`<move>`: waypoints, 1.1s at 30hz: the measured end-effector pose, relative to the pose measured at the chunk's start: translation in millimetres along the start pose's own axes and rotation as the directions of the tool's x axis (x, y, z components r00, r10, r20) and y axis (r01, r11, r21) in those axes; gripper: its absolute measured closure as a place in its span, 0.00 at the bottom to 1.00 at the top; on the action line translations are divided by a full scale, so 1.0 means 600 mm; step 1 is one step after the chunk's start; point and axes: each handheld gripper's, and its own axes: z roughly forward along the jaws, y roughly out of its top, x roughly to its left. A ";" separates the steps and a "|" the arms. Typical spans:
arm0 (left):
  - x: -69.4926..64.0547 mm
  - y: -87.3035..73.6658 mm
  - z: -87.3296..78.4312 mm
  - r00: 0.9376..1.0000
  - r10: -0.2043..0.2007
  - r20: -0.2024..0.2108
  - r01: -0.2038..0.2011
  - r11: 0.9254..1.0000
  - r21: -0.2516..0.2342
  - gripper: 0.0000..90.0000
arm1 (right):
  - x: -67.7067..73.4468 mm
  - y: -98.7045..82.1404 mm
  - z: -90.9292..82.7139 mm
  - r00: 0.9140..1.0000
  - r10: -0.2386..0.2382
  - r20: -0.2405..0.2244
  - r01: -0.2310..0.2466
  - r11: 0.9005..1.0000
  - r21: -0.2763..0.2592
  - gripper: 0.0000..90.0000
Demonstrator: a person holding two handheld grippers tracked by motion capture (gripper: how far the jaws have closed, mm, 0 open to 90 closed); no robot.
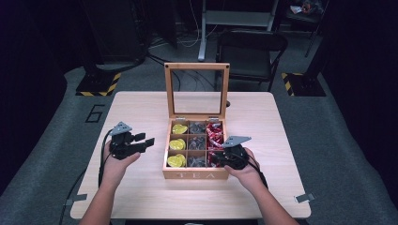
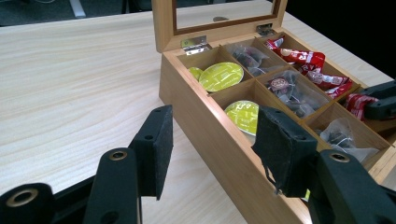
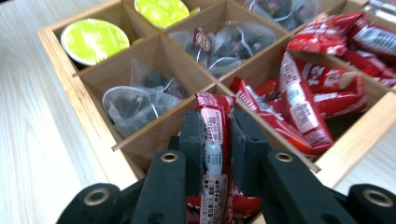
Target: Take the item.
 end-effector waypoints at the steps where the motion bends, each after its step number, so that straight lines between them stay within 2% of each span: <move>1: 0.000 0.000 0.000 1.000 0.001 0.000 -0.001 1.000 0.000 0.52 | -0.001 0.001 -0.002 1.000 0.006 -0.003 -0.006 1.000 -0.011 0.85; 17: 0.000 0.000 0.000 1.000 -0.002 -0.002 0.002 1.000 -0.001 0.52 | -0.016 0.012 -0.041 0.999 0.053 0.004 -0.052 0.994 -0.095 0.85; 20: 0.000 0.000 0.000 1.000 -0.002 -0.002 0.002 1.000 -0.002 0.52 | -0.019 0.013 -0.049 0.998 0.053 0.022 -0.050 0.993 -0.108 0.85; 33: 0.000 -0.001 0.001 1.000 -0.002 -0.005 0.002 1.000 0.001 0.52 | -0.052 0.007 -0.085 0.992 0.105 0.070 -0.093 0.984 -0.154 0.85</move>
